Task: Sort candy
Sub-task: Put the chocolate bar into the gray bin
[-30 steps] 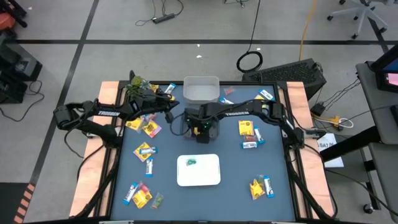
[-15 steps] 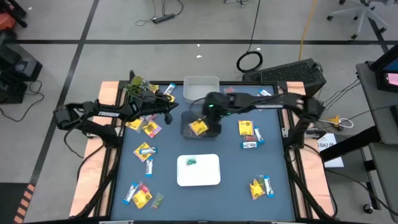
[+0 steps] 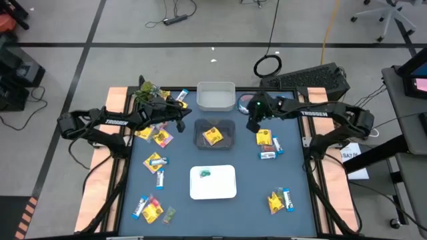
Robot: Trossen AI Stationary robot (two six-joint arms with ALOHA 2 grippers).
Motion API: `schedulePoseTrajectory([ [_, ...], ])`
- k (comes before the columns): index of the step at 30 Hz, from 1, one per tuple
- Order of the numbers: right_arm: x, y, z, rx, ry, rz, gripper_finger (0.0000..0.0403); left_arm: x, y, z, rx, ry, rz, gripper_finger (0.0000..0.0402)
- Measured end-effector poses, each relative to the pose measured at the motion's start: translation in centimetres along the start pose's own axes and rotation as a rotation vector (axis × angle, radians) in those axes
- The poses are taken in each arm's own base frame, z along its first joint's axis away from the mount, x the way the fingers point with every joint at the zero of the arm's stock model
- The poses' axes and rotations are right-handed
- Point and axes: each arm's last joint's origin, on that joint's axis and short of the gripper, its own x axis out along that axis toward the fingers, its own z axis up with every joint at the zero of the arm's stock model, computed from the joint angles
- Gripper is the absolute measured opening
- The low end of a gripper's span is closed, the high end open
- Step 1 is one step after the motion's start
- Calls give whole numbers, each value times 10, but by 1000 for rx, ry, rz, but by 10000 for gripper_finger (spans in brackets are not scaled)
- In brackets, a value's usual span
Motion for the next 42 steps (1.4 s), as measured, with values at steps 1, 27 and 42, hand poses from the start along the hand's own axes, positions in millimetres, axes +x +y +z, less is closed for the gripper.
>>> schedulePoseTrajectory([
  [1, 3, -4, -3, 19, -2, -10, 6, 0, 0, 1, 0, -14, 1, 8],
  [27, 63, -38, -27, 49, 108, -10, 210, -1, 4, 3, 2, -38, 11, 8],
  [42, 20, -38, -13, 17, 16, 0, 13, 0, 4, 4, 5, -39, 9, 8],
])
